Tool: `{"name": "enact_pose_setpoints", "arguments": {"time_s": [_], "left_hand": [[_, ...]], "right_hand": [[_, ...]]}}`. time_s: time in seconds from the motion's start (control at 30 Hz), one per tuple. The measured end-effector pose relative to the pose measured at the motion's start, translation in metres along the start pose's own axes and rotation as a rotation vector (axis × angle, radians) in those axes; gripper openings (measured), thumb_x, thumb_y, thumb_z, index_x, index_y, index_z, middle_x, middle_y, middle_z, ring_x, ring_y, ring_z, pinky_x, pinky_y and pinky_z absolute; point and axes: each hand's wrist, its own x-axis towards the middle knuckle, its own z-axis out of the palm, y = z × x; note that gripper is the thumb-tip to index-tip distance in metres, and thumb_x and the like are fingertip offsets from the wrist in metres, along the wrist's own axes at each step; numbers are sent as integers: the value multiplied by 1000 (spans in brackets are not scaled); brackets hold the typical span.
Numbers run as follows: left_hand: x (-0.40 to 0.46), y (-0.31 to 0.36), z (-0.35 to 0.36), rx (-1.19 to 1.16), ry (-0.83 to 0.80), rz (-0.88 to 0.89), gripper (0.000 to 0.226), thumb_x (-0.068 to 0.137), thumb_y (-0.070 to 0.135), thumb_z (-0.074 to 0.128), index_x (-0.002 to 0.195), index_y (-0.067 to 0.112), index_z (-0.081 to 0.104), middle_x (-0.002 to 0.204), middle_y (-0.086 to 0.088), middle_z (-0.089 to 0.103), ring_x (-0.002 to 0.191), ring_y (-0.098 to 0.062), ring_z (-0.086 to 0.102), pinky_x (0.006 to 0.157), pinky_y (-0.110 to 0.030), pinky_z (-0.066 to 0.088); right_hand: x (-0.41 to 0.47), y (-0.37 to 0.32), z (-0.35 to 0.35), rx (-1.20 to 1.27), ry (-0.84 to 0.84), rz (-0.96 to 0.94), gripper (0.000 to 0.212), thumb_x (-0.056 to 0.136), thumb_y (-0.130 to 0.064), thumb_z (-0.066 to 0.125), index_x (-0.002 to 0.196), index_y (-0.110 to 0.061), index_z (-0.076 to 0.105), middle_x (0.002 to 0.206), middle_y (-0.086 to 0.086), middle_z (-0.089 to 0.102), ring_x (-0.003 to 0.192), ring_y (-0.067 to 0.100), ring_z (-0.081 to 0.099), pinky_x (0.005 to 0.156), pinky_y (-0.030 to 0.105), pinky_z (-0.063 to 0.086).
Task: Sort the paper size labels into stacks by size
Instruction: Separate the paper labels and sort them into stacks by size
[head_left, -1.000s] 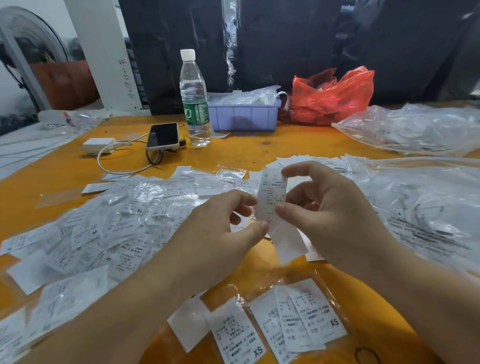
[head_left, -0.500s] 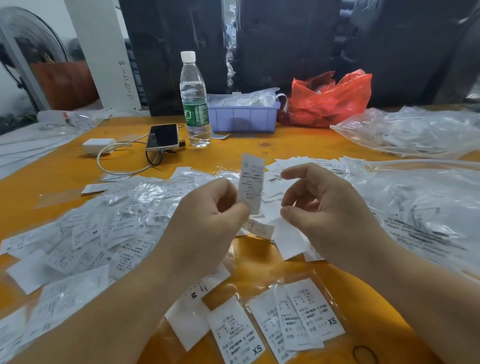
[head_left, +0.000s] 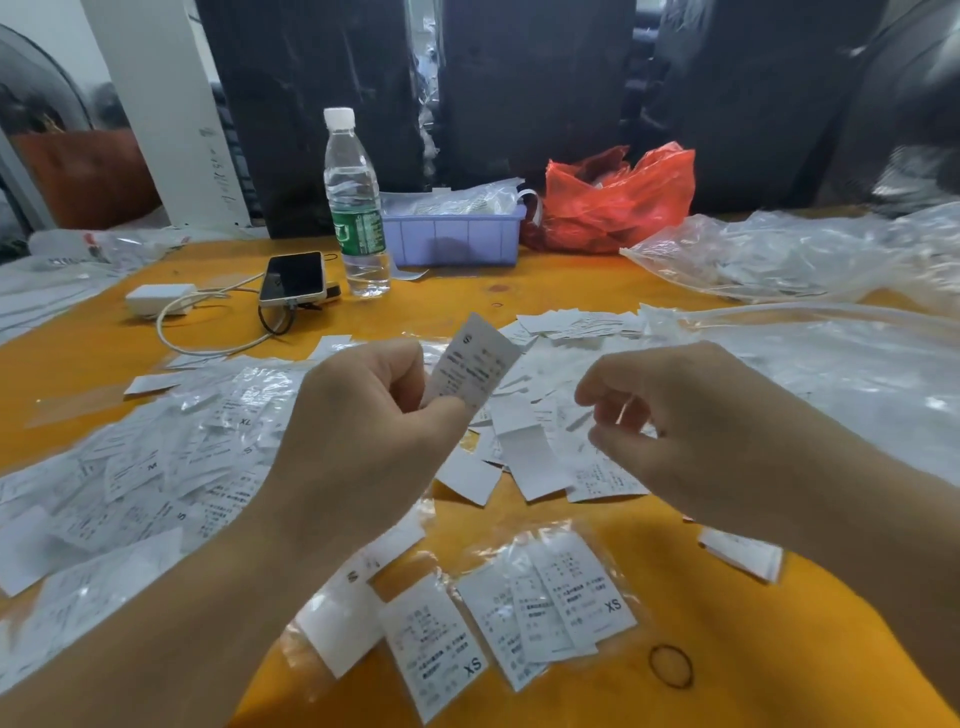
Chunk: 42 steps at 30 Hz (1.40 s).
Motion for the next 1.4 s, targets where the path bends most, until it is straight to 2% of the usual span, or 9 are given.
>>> {"name": "enact_pose_setpoints", "arguments": {"time_s": [0.17,0.3,0.5,0.63,0.7,0.9,1.07,1.3,1.4], "left_hand": [[-4,29,13,0,-223,20,14,64,30,58,75,21,57,71,15,67,62,-12,65,42,-30,55],[-5,51,32,14,-343,44,16,76,33,48,86,40,58,79,31,64,51,-5,61,40,-21,50],[2,81,68,-1,-484,82,15,83,28,50,81,37,62,68,23,65,35,-4,43,34,-14,32],[3,94,95,-26,-605,102,14,89,31,54,77,31,62,72,17,67,37,-4,43,36,-16,34],[-1,98,105,2,-641,149,17,90,33,55,75,30,61,68,16,64,39,-3,43,36,-14,31],[-6,100,120,89,-666,238,15,91,33,56,77,31,61,71,24,59,53,2,50,41,-13,35],[-6,99,117,120,-643,255,14,92,36,54,79,33,60,69,24,61,51,-1,48,40,-16,33],[-2,93,97,135,-580,231,20,92,33,56,73,32,58,67,21,60,49,2,48,41,-12,34],[2,86,82,143,-549,149,20,92,36,53,74,31,61,72,11,66,47,-3,51,38,-18,36]], "right_hand": [[-34,13,-22,-59,155,4,16,90,-14,62,101,-22,71,84,-9,69,72,11,64,65,36,56],[-45,30,-40,-153,251,70,19,90,-6,58,100,-16,71,90,-1,69,77,21,63,66,40,54],[-57,62,-47,-350,105,389,22,89,-6,47,99,-19,63,94,4,65,80,24,62,70,38,56],[-62,79,-39,-231,-38,477,19,88,-3,45,87,-15,60,91,3,63,80,23,61,72,38,54],[-62,87,-35,-235,-35,496,20,89,-2,46,93,-11,63,92,5,64,83,25,62,74,42,55],[-66,92,-29,-345,-109,553,19,88,-13,51,103,-21,58,106,-1,53,94,24,57,72,33,48],[-68,87,-29,-355,-51,509,18,85,-9,52,94,-21,61,96,-1,60,85,24,60,71,38,55],[-68,86,-32,-249,174,381,28,90,-4,53,106,-23,66,103,-4,64,93,21,60,78,36,53],[-64,71,-37,-108,367,206,27,92,-2,56,108,-20,68,93,-11,63,79,6,59,66,21,49]]}}
